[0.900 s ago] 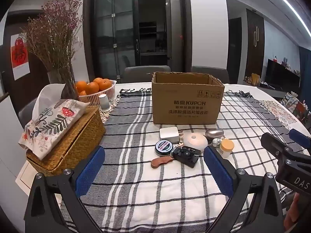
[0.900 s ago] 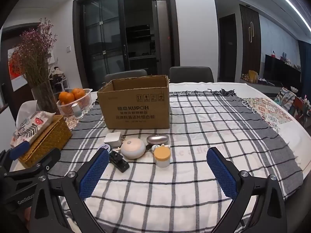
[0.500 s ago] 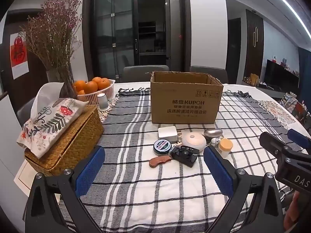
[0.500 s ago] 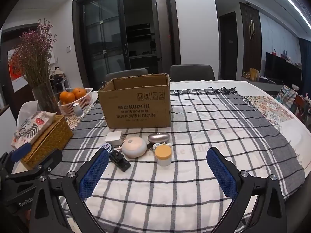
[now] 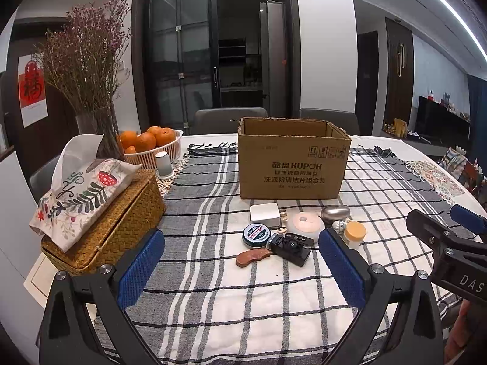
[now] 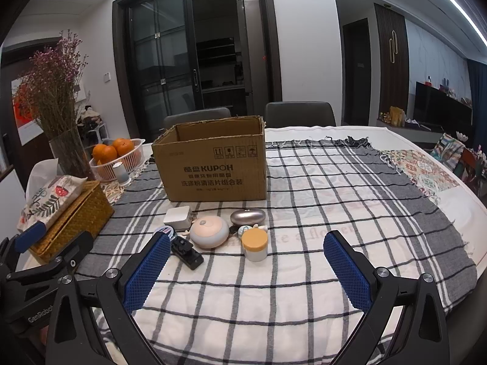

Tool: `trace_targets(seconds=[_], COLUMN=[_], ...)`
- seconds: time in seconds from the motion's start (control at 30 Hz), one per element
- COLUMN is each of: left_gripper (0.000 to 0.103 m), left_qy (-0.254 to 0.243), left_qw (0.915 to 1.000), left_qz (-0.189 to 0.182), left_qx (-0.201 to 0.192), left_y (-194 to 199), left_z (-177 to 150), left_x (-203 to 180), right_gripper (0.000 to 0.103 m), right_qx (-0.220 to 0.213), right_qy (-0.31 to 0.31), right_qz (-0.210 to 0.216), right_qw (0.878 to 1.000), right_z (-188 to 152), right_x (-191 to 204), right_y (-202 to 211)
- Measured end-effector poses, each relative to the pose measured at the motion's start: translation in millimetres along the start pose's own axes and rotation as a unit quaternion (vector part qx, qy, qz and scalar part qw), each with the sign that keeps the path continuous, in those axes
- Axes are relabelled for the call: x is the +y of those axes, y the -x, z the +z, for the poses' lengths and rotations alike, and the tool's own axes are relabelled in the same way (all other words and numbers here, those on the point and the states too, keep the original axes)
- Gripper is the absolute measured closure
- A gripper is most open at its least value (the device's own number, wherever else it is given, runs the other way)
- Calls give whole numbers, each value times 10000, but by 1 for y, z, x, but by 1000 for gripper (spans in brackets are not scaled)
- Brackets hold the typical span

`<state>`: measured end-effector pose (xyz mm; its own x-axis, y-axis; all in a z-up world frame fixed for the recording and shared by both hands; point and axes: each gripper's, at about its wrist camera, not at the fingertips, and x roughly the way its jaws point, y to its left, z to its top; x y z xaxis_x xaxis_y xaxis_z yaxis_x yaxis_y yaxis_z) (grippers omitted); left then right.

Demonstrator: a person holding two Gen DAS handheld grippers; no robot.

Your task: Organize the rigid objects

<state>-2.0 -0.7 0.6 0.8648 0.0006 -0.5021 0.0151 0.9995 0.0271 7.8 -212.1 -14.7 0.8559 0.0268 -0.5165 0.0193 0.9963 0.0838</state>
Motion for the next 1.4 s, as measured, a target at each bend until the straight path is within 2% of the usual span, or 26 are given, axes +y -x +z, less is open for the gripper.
trace_targets(seconds=[1.4], left_gripper=[0], left_qy=[-26], left_qw=[10000], left_qz=[-94], left_qx=[11], left_y=[1], left_z=[0], left_x=[-1], right_gripper=[1], right_qx=[-31], right_qy=[-28], right_qz=[10], right_qw=[10000], right_z=[2], right_x=[-1], right_y=[2])
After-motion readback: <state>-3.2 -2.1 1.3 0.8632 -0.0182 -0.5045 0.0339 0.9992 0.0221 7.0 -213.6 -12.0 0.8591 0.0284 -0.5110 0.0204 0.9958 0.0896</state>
